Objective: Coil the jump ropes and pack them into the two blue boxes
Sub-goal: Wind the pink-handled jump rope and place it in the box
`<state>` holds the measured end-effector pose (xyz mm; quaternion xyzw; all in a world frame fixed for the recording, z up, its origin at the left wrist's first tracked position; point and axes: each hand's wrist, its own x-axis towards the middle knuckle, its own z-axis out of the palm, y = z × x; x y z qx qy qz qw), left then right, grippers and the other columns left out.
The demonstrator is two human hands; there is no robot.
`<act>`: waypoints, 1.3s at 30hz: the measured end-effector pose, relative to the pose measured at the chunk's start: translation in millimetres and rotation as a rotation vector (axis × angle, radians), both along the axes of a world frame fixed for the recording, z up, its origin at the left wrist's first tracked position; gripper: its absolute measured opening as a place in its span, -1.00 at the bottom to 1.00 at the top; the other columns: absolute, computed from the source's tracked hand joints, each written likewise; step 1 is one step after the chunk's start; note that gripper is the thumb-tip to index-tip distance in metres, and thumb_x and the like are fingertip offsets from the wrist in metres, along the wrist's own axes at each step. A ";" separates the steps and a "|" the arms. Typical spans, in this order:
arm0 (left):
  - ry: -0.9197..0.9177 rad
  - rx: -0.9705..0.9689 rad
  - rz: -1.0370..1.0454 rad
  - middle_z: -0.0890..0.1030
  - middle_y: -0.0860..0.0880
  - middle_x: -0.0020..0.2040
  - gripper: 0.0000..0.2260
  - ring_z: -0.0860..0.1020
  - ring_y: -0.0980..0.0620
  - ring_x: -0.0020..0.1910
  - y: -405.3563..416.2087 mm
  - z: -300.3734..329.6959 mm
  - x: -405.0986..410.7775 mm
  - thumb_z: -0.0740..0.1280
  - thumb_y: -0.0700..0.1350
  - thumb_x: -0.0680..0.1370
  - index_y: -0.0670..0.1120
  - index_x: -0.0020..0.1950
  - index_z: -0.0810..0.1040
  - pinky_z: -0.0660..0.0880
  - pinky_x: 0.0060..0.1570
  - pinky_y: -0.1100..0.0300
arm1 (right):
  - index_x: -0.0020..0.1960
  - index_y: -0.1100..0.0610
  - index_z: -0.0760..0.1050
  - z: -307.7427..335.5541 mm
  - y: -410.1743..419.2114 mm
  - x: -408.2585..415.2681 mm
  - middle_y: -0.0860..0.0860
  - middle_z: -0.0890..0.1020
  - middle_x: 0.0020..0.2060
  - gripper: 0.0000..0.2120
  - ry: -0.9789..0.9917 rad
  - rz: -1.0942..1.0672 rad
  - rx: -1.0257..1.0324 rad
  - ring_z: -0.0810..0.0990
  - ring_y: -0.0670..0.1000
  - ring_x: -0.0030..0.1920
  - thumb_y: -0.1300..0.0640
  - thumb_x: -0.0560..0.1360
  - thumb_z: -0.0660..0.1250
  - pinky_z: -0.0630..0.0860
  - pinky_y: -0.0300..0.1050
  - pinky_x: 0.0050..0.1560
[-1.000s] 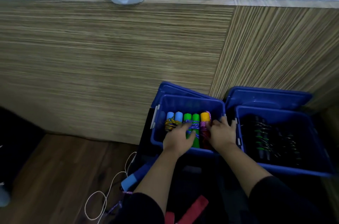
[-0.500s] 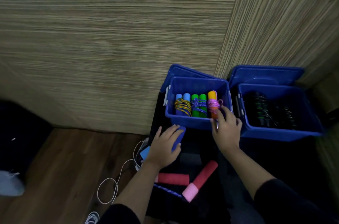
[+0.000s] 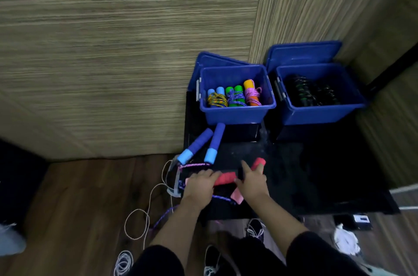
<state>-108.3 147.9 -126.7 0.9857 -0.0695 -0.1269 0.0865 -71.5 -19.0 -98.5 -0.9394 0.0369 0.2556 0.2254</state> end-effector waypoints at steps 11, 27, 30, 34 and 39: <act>-0.126 -0.149 0.288 0.57 -0.03 -0.04 -0.51 0.60 -0.08 -0.15 26.6 -1.5 -61.4 0.50 -0.07 0.34 -0.12 0.24 0.54 0.54 -0.30 0.12 | 0.37 0.25 0.23 2.9 1.9 -33.2 0.19 0.32 0.21 -0.17 -0.017 -0.178 0.361 0.41 0.08 0.07 0.29 0.22 0.58 0.33 -0.27 0.05; -0.152 -1.055 1.068 0.61 -0.03 -0.16 -0.44 0.63 -0.03 -0.15 -32.0 27.6 -40.5 0.49 -0.20 0.41 -0.04 0.31 0.28 0.57 -0.03 -0.06 | 0.09 0.00 0.57 11.6 -2.6 -17.2 -0.12 0.64 -0.17 -0.77 0.152 0.019 0.711 0.61 -0.08 -0.12 0.16 0.45 0.42 0.46 -0.41 -0.19; -0.102 -1.202 1.138 0.59 -0.14 -0.05 -0.42 0.64 -0.13 -0.06 -40.1 31.0 -31.3 0.47 -0.14 0.40 0.02 0.32 0.26 0.58 -0.07 -0.22 | 0.09 -0.11 0.59 15.2 -17.2 -11.1 -0.12 0.70 -0.16 -0.81 0.163 0.008 0.784 0.66 -0.13 -0.10 0.02 0.47 0.40 0.52 -0.27 -0.04; -0.040 -1.407 1.164 0.53 -0.19 0.03 -0.55 0.62 -0.14 -0.01 -56.6 41.2 -20.2 0.36 -0.31 0.52 0.04 0.26 0.26 0.63 -0.21 -0.12 | 0.20 0.06 0.57 23.5 -26.1 -6.1 0.04 0.69 0.01 -0.69 0.267 -0.083 1.015 0.66 0.02 0.03 0.10 0.47 0.41 0.57 -0.11 0.06; -0.014 -1.508 1.178 0.53 -0.24 0.06 -0.54 0.62 -0.19 0.03 -65.2 43.6 -15.6 0.39 -0.28 0.51 0.05 0.25 0.26 0.63 -0.22 -0.10 | 0.21 -0.01 0.54 36.3 -41.5 4.7 0.06 0.68 0.01 -0.45 0.347 0.031 0.988 0.67 0.00 -0.07 0.34 0.28 0.53 0.56 -0.21 -0.15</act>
